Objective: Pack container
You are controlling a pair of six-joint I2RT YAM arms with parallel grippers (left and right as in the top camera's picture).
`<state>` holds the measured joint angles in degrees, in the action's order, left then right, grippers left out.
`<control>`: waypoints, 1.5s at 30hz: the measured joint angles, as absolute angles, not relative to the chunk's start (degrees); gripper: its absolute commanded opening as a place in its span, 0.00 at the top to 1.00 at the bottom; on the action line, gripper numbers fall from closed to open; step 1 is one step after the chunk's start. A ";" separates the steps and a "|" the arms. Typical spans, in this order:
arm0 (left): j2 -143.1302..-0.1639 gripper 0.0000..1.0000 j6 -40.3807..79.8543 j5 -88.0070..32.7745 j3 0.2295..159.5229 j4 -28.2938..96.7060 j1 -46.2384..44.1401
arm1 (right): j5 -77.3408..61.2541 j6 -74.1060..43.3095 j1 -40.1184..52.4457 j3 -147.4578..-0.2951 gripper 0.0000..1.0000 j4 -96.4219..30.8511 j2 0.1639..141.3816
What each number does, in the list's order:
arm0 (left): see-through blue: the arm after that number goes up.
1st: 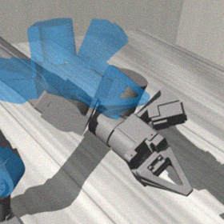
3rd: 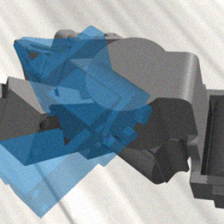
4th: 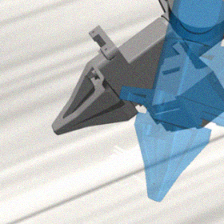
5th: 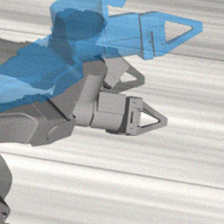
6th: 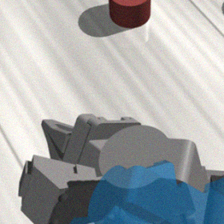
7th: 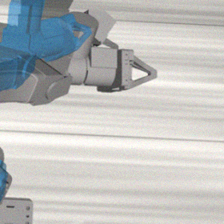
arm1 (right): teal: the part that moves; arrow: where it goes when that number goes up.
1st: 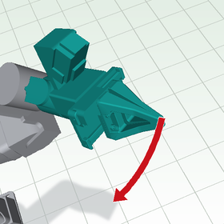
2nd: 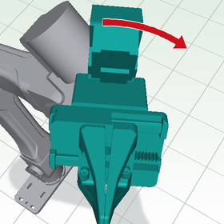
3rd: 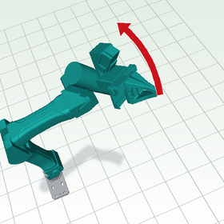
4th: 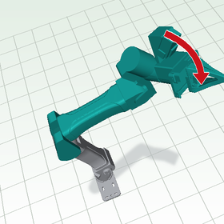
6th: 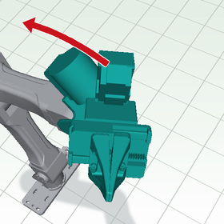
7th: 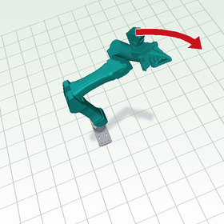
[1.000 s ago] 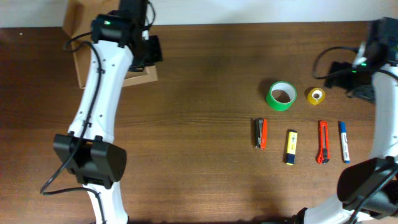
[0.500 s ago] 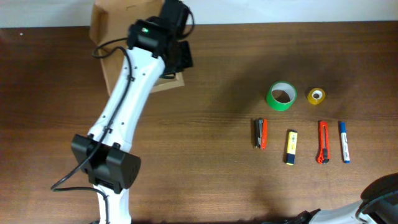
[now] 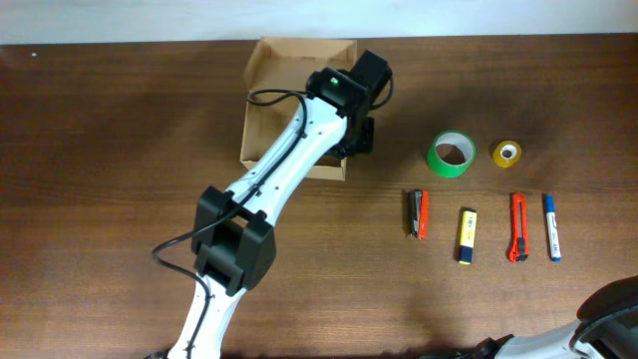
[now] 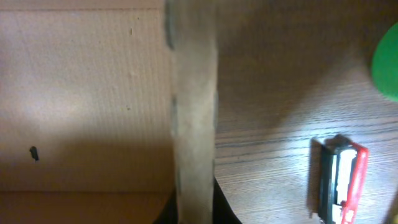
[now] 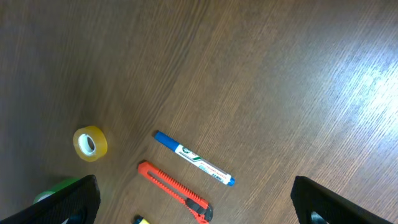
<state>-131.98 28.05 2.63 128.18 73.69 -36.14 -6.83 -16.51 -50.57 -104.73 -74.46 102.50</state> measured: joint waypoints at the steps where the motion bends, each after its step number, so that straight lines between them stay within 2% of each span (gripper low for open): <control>1: -132.42 0.98 28.03 2.52 128.18 73.67 -36.38 | -6.85 -16.56 -50.43 -104.73 0.01 -74.46 102.50; 19: -135.48 0.98 34.83 2.66 128.18 67.40 -43.99 | -7.01 -16.51 -47.88 -104.73 0.01 -74.35 102.50; 38: -139.26 0.98 40.18 4.95 128.18 69.38 -40.95 | -7.01 -16.47 -42.81 -104.73 0.01 -75.18 102.50; 40: -139.26 0.92 40.14 5.02 128.18 69.38 -40.95 | -7.01 -16.53 -42.81 -104.73 0.01 -75.20 102.50; 42: -139.26 0.74 39.44 5.65 128.18 69.30 -40.97 | -7.01 -16.49 -42.81 -104.73 0.01 -75.20 102.50; 45: -139.26 0.59 37.78 7.62 128.46 69.14 -41.01 | -7.01 -16.49 -42.81 -104.73 0.01 -75.20 102.50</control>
<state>-139.26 37.78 7.62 128.46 69.14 -41.01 -7.01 -16.49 -42.81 -104.73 -75.20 102.50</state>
